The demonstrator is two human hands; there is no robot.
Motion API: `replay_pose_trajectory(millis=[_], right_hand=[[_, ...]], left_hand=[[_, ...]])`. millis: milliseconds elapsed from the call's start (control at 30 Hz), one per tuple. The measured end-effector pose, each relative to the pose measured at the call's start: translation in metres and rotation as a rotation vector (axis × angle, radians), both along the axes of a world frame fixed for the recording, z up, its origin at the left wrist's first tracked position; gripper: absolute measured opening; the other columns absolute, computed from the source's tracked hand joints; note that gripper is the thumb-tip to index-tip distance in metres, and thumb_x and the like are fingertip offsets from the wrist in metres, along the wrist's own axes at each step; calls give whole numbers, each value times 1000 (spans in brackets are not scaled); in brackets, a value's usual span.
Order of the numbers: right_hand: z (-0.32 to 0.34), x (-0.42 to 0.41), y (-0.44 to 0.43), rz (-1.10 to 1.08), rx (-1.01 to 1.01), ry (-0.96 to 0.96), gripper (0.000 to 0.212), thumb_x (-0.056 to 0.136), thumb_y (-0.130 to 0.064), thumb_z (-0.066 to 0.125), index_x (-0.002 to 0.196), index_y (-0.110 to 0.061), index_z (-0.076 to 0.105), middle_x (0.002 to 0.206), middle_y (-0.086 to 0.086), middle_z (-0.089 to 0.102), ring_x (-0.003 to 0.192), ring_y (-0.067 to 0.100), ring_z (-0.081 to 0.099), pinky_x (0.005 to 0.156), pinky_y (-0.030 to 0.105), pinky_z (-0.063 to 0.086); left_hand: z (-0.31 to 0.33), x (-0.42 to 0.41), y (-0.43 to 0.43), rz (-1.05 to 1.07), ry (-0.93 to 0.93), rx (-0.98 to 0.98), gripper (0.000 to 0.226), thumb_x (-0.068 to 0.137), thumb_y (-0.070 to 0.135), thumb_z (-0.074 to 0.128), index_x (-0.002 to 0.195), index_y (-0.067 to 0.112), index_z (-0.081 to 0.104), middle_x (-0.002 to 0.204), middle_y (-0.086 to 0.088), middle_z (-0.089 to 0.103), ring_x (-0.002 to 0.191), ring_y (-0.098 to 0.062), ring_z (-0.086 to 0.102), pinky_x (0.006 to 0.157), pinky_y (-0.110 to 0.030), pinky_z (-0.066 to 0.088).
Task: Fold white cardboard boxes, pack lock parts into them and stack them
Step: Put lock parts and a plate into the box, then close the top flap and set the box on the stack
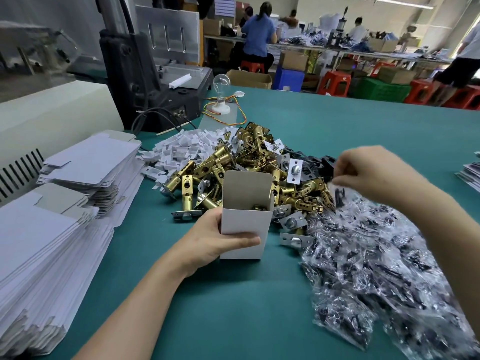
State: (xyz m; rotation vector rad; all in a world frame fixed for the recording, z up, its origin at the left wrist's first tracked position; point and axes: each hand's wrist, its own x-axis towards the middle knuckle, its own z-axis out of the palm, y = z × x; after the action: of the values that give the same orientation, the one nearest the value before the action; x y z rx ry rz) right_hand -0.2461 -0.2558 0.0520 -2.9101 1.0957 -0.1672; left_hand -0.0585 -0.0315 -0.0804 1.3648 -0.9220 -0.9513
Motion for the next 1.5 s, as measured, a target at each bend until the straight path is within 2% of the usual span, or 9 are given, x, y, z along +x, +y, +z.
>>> replay_pose_trajectory(millis=[167,267,467,667,800,933,1133,1400,1500], right_hand=[[31,4,37,152,135,-651,10,94,-19,72,89,-22,64,79,-6,69,65,4,67,59,16,49],[29,25,78,313,363,-857,9,94,-11,71,91,-19,66,81,-2,71,67,8,73,61,26,61],[-13,64,111,372,288,-666,9,89,-15,77,89,-18,68,77,-10,69,72,7,65,73,32,55],[-34,71,115,443,274,-538,5,91,-21,75,90,-24,70,84,-13,71,83,5,66,80,33,54],[-48,62,107,404,202,-823,11,97,-13,68,103,-22,70,97,-16,69,95,-3,61,83,13,45],[-74,55,100,215,257,-995,19,94,-15,71,111,-21,65,105,-11,65,102,4,61,86,27,52],[-96,52,101,236,512,-975,28,95,-19,69,123,-23,68,112,-13,68,105,6,65,80,23,58],[-92,47,99,281,654,-986,17,101,-15,60,94,-18,75,112,-9,62,111,2,60,78,13,52],[-91,46,100,275,719,-1010,27,104,-16,55,86,-20,75,104,-11,65,106,5,62,74,15,51]], left_hand=[[1,-1,-2,33,13,-11,43,72,35,90,112,29,76,111,3,80,105,-13,75,83,-22,58],[4,-3,-1,33,27,-13,44,68,40,92,109,35,77,112,3,80,106,-13,75,84,-23,59],[5,-4,-1,54,41,-22,32,76,24,88,101,40,78,107,3,80,100,-12,76,79,-22,58],[2,-1,-2,69,24,-51,51,77,33,88,121,19,67,112,-5,78,105,-22,74,83,-27,60],[1,-6,-5,258,-16,-187,51,79,38,86,124,26,65,115,1,78,105,-16,75,79,-26,59],[-3,-5,-7,487,-118,-301,60,76,49,82,129,37,58,116,6,76,108,-14,74,89,-31,61],[-4,-6,-2,545,-302,-336,50,82,49,80,124,49,54,107,11,76,103,-14,74,83,-24,59],[1,-6,-1,522,-397,-348,10,97,49,62,101,40,65,98,8,70,85,-7,65,70,-17,50],[6,-9,-3,530,-444,-389,21,103,44,51,88,34,62,88,6,64,77,-12,56,67,-23,45]])
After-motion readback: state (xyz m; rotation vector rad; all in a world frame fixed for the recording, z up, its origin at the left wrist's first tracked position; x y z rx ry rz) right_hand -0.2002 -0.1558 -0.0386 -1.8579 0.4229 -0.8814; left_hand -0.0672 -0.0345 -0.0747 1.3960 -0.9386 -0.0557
